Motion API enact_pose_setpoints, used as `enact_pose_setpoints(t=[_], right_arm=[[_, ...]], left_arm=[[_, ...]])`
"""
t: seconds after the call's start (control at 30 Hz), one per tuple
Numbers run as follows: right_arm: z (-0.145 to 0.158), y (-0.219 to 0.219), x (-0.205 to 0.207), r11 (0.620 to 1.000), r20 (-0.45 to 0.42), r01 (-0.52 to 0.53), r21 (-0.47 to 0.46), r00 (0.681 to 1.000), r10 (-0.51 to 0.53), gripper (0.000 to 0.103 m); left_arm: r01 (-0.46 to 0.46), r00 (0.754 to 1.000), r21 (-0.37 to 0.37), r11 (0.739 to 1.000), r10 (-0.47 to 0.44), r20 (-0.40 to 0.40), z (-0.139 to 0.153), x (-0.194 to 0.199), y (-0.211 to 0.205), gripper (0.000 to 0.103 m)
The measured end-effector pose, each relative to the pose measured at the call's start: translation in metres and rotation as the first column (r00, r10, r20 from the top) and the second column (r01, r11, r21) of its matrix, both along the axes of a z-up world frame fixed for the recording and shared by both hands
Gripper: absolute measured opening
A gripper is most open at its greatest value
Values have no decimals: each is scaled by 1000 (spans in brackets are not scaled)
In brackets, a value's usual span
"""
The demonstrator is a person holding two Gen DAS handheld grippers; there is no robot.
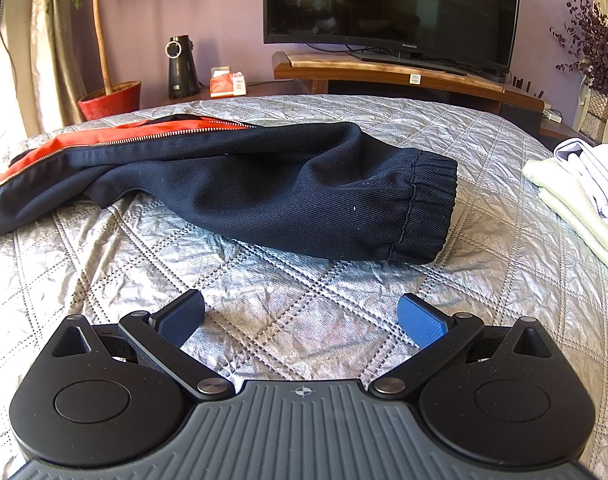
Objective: Fold clothes
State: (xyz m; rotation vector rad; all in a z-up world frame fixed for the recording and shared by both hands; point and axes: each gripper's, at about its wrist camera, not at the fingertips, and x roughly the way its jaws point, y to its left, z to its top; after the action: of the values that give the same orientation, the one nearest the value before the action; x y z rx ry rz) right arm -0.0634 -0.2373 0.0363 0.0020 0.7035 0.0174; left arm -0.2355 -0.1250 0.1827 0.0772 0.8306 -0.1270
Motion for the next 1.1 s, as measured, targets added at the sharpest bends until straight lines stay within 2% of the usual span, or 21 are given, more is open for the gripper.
enact_pose_setpoints(t=[0.5,1.1], right_arm=[[0,0,0,1000,0,0,0,1000,0,103],[0,-1,0,1000,0,0,0,1000,0,103]], left_arm=[[34,999,-2,999,-34,-18,7,-20,-13,102],[43,999,9,999,-43,-3,19,-31,-18,102]])
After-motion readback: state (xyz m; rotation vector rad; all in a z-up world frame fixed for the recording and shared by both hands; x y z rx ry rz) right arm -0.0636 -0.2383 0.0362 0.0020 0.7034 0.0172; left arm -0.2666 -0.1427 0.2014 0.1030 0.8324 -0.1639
